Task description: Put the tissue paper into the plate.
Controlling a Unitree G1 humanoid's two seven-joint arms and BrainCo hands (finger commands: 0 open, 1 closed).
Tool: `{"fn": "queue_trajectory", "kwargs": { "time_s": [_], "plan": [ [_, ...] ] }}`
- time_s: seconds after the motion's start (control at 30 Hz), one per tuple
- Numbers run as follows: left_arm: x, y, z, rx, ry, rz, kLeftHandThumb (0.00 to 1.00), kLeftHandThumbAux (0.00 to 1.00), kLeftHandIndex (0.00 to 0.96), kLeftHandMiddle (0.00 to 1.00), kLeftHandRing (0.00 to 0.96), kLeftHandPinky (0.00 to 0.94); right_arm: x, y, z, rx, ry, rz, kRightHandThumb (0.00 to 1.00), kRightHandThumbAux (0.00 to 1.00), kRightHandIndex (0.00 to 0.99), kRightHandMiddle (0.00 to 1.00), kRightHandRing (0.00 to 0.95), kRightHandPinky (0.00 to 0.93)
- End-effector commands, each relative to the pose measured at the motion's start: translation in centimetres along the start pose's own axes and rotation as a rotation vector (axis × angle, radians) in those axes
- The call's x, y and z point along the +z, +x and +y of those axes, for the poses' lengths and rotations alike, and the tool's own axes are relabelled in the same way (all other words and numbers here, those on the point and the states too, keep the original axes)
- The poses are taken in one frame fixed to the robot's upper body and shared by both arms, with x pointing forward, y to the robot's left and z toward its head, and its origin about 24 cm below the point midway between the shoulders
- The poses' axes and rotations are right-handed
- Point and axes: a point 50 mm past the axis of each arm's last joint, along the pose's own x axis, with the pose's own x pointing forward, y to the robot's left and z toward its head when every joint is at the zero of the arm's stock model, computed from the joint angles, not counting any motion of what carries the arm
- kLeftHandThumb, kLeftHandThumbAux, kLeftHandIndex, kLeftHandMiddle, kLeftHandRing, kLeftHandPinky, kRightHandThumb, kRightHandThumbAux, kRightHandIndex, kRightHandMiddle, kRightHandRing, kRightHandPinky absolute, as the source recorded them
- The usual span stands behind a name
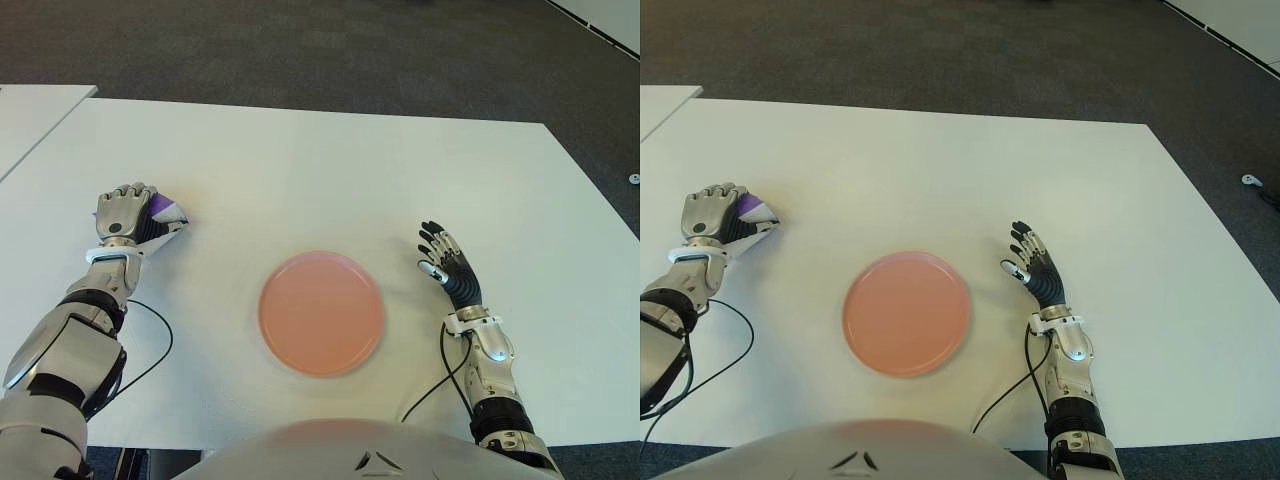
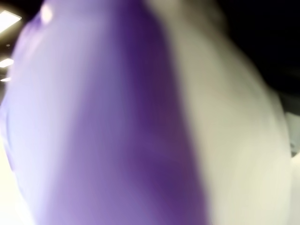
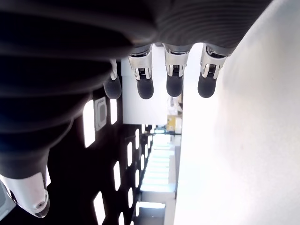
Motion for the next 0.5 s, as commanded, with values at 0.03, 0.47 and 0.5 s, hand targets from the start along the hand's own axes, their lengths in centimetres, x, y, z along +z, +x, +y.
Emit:
{"fn": "queue_trajectory", "kwargs": {
  "time_s": [0.03,0.47,0.5],
  "plan": [
    [-0.1,-2.5,-2.8,-0.187,-0.005,-0.002,0.847,0.666,0.411,0.542,0.762,0.752,-4.5,-3.5,1.2,-0.013,0.085,0.249,0.000,0.611,0.000,0.000,0.000,0.000],
    [2.4,3.0,5.3,0.247,-0.312,-0.163,0.849,0.668,0.404,0.539,0.803,0.816,-4.8,-3.1,1.4,-0.035,0.111,0.254,0.000,0.623,0.000,0.000,0.000,0.000],
    [2.9,3.3,6.3,0.298,-0.358,-0.198,0.850,0.668,0.403,0.540,0.816,0.822,-4.8,-3.0,1.4,-0.037,0.114,0.255,0.000,0.619,0.000,0.000,0.000,0.000]
  ]
}}
